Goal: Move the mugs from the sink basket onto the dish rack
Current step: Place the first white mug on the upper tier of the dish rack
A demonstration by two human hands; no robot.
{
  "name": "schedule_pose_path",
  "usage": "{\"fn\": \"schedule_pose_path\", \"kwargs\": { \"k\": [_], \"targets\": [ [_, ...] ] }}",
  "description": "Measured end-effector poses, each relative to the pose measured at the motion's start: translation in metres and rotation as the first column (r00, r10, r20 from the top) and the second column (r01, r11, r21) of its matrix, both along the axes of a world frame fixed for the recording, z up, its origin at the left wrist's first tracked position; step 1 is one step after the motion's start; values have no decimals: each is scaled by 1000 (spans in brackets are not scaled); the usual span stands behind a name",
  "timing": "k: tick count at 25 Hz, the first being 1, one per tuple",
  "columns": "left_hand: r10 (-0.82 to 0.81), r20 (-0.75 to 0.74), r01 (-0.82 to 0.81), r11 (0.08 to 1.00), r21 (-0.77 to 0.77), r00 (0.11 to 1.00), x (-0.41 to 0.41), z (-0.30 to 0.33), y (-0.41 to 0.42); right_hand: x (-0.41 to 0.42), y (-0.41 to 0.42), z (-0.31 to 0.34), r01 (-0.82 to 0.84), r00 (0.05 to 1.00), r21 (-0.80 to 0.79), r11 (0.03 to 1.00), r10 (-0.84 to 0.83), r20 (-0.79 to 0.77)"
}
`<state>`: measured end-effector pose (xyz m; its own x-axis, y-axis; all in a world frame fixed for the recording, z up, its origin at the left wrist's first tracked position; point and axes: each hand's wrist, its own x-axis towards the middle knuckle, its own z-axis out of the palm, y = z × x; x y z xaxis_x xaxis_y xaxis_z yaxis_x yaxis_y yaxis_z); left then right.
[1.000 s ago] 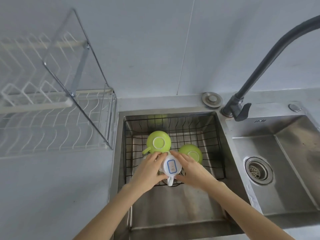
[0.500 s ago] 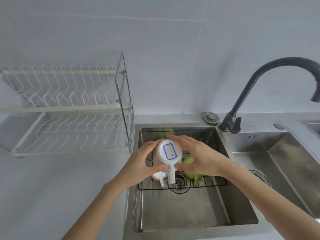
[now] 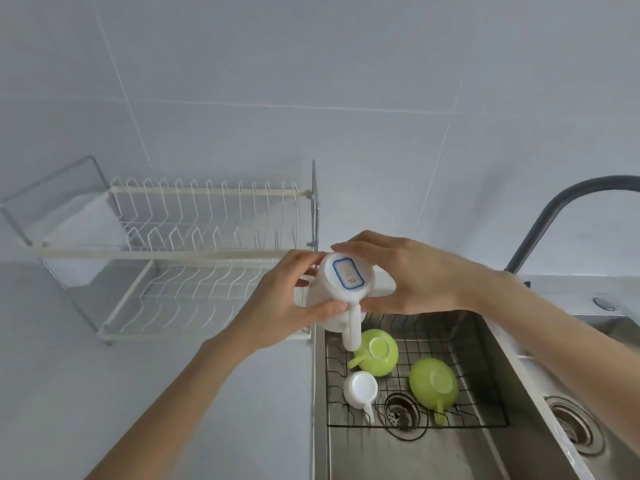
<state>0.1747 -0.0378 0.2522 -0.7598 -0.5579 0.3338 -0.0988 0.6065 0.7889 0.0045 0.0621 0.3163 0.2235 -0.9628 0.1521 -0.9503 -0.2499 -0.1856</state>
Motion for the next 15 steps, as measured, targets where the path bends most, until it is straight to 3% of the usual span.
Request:
{"fn": "schedule_pose_path", "kwargs": {
  "k": [9,15],
  "targets": [
    [14,-62,-22,989,-144,998,14,87,-83,12,-83,76,8,998,-113,994,-2,55],
    [112,4,-111,989,-94,994,7,98,-142,10,-148,89,52,999,-19,998,-52,9]
  ]
}}
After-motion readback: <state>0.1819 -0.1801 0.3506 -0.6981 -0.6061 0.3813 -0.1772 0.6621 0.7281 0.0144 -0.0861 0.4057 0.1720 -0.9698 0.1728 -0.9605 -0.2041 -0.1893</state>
